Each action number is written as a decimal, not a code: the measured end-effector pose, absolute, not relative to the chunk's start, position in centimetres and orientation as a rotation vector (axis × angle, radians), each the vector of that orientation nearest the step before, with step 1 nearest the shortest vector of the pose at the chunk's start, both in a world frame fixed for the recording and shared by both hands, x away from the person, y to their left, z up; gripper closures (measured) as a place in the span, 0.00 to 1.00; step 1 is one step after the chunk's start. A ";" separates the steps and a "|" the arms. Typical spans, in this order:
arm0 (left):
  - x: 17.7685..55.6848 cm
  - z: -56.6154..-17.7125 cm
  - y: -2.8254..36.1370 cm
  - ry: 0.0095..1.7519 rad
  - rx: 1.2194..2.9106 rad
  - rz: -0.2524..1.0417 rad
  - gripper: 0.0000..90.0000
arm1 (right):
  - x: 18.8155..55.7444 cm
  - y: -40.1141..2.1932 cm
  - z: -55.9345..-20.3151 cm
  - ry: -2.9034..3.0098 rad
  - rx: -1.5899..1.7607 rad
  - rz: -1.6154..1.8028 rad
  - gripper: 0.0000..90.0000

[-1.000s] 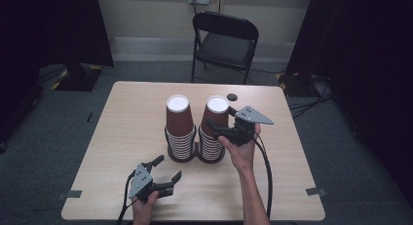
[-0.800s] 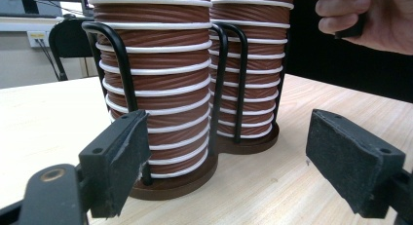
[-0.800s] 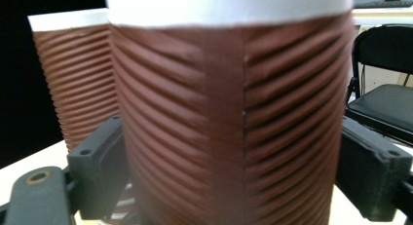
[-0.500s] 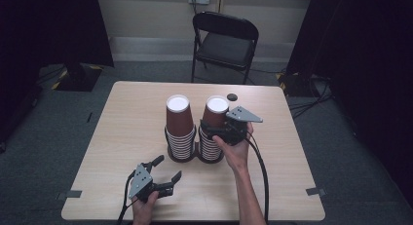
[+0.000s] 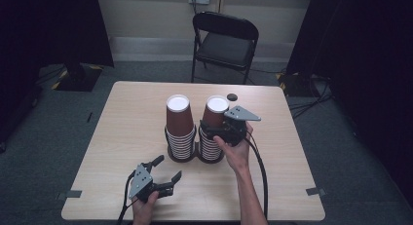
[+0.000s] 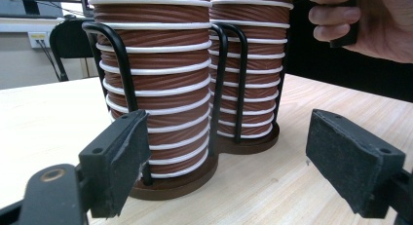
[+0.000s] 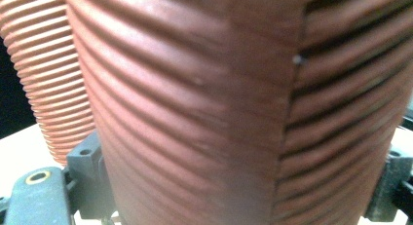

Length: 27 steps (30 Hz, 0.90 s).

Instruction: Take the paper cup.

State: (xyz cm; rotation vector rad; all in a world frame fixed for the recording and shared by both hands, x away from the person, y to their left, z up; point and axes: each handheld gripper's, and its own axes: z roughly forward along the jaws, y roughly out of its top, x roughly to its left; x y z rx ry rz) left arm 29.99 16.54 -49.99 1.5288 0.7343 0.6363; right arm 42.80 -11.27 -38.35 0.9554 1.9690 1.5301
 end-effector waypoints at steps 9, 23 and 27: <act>30.0 -50.0 16.5 0.735 1.529 0.636 0.18 | 42.5 -11.6 -37.1 1.935 0.924 1.575 0.14; 30.0 -50.0 16.5 0.734 1.532 0.632 0.18 | 42.0 -11.9 -35.5 1.883 0.896 1.621 0.14; 30.0 -50.0 16.5 0.734 1.530 0.635 0.18 | 42.1 -12.0 -35.3 1.873 0.894 1.639 0.15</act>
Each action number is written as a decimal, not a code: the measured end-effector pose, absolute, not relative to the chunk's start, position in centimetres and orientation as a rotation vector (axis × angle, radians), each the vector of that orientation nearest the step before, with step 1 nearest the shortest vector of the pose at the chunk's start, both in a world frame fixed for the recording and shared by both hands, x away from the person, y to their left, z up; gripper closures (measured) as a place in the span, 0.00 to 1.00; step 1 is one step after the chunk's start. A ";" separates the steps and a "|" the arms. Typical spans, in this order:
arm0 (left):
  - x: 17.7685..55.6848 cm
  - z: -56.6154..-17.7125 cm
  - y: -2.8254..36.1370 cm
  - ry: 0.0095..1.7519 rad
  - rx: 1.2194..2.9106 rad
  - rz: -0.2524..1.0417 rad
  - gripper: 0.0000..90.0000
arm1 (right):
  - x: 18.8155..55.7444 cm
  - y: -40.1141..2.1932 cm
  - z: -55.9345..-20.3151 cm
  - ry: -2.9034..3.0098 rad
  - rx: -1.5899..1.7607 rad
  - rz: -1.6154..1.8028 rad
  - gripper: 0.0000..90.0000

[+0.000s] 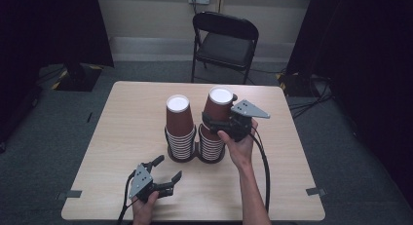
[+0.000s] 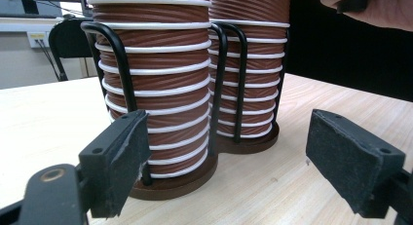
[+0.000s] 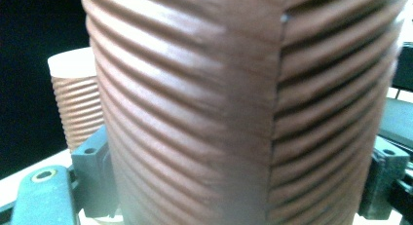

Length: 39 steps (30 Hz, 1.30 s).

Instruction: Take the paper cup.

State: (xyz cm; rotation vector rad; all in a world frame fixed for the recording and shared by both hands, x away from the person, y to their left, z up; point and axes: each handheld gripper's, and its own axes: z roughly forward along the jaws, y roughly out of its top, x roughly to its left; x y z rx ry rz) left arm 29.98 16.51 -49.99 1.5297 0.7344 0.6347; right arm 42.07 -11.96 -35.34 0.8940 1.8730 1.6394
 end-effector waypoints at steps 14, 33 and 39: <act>30.0 -50.0 16.5 0.736 1.532 0.640 0.18 | 42.2 -12.6 -33.8 1.826 0.915 1.691 0.15; 29.7 -50.1 16.6 0.712 1.511 0.613 0.18 | 42.0 -13.1 -32.0 1.784 0.906 1.737 0.16; 29.7 -50.1 16.7 0.705 1.509 0.591 0.18 | 41.6 -13.9 -31.7 1.759 0.918 1.755 0.16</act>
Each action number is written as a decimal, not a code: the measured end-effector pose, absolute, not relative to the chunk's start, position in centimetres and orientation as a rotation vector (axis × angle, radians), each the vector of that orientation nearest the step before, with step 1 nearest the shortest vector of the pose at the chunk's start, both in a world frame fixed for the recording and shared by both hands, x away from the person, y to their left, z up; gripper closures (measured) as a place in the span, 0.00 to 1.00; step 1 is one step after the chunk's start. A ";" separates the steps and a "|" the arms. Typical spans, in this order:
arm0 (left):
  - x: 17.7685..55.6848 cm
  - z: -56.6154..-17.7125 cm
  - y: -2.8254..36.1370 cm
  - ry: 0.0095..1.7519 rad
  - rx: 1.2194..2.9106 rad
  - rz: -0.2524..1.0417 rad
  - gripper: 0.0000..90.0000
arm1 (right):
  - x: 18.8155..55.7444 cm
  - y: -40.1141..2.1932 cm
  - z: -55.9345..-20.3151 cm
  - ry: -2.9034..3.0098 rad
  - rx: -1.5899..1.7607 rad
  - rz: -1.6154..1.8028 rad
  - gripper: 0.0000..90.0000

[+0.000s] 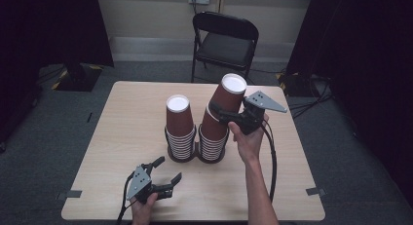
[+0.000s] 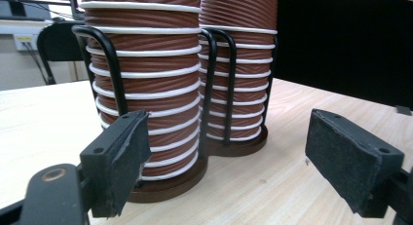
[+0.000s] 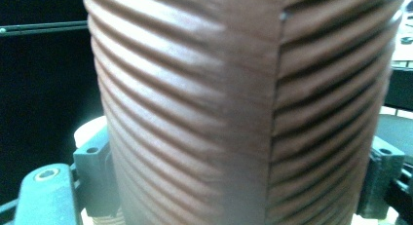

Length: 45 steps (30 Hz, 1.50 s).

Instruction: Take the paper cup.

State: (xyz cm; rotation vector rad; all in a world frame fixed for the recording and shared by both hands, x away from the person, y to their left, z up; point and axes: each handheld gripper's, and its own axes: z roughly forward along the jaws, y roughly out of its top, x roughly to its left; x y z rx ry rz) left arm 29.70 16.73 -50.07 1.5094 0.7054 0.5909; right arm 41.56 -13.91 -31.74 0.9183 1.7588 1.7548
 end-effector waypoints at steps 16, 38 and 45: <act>29.6 -49.3 16.4 0.682 1.577 0.525 0.19 | 38.3 -16.8 -32.1 1.708 0.977 1.765 0.16; 29.8 -47.9 15.3 0.585 1.520 0.458 0.26 | 32.9 -18.1 -36.8 1.664 1.089 1.782 0.16; 29.9 -48.0 15.0 0.567 1.517 0.453 0.31 | 31.9 -17.1 -39.3 1.683 1.129 1.818 0.16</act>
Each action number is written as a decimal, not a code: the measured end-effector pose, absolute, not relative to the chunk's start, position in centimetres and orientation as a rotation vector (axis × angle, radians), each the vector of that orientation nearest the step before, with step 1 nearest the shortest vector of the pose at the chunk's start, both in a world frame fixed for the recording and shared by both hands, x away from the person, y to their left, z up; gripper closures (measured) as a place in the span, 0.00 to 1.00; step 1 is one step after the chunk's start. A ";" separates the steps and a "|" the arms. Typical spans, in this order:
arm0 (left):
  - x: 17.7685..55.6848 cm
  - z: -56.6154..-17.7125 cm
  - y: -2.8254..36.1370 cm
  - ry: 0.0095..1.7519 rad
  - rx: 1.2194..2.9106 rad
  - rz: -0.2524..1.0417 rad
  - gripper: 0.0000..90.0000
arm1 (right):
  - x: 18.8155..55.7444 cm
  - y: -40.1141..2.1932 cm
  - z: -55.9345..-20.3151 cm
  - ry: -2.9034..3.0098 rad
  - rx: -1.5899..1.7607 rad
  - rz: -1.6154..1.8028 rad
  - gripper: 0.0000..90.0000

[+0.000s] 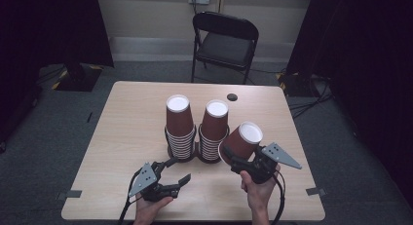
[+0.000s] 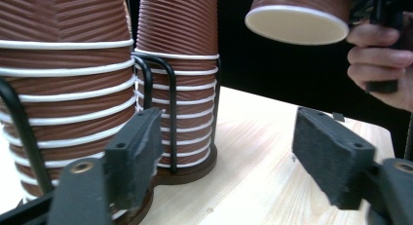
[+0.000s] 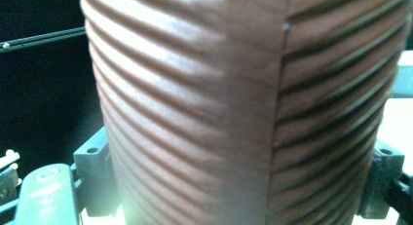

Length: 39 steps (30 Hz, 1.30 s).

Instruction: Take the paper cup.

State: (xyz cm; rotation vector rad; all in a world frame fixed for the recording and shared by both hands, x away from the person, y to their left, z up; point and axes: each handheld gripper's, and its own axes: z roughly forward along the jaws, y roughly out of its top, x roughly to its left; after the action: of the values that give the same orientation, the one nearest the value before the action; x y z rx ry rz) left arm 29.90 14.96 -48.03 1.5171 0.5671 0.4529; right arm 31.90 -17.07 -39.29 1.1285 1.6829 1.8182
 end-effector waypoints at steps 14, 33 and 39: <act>29.9 -48.2 14.1 0.527 1.538 0.423 0.35 | 30.8 -15.4 -43.8 1.742 1.240 1.948 0.16; 30.3 -48.9 12.2 0.449 1.515 0.405 0.43 | 29.5 -14.4 -46.1 1.715 1.405 2.172 0.16; 30.4 -49.1 11.9 0.436 1.483 0.429 0.46 | 29.3 -14.0 -46.7 1.720 1.452 2.226 0.16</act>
State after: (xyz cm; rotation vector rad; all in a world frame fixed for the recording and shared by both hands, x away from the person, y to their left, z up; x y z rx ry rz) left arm 30.35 11.89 -49.13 1.4827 0.4361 0.4294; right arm 29.28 -14.00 -46.66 1.4522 1.7204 2.2263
